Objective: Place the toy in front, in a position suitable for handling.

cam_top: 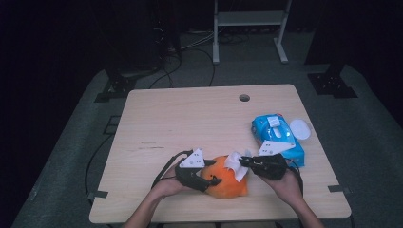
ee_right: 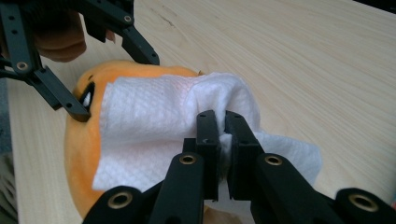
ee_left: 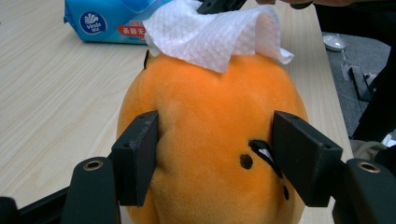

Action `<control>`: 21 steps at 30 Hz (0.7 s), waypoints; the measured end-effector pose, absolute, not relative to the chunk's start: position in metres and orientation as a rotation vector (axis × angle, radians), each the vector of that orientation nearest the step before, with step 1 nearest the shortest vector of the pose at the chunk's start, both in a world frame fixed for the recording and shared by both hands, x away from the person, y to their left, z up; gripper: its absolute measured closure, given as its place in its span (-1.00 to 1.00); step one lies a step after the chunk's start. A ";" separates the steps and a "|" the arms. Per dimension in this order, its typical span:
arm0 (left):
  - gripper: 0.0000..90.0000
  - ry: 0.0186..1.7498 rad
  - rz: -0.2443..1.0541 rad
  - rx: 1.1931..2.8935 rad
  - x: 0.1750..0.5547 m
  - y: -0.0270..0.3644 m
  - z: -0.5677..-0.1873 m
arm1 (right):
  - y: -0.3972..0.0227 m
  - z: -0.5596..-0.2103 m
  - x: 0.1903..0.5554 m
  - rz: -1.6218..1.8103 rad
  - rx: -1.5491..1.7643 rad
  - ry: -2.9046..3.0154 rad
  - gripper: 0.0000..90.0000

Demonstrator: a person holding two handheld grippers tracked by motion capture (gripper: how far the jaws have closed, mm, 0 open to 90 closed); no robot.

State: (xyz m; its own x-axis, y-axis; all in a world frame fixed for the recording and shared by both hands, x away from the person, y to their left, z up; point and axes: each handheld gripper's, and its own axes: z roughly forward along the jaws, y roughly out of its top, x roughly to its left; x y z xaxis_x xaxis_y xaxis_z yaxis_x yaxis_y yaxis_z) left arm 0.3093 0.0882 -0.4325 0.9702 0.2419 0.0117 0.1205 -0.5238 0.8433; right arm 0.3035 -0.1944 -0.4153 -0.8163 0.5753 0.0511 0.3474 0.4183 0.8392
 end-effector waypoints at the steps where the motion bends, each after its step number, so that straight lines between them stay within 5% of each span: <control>1: -0.26 0.251 0.159 2.129 0.309 0.087 -0.432 | -0.194 -0.414 0.302 1.359 0.808 2.428 0.87; 10: -0.25 0.232 0.161 2.137 0.306 0.087 -0.432 | -0.160 -0.403 0.297 1.384 0.678 2.455 0.87; 21: -0.26 0.234 0.169 2.134 0.305 0.082 -0.431 | -0.191 -0.411 0.299 1.364 0.806 2.432 0.87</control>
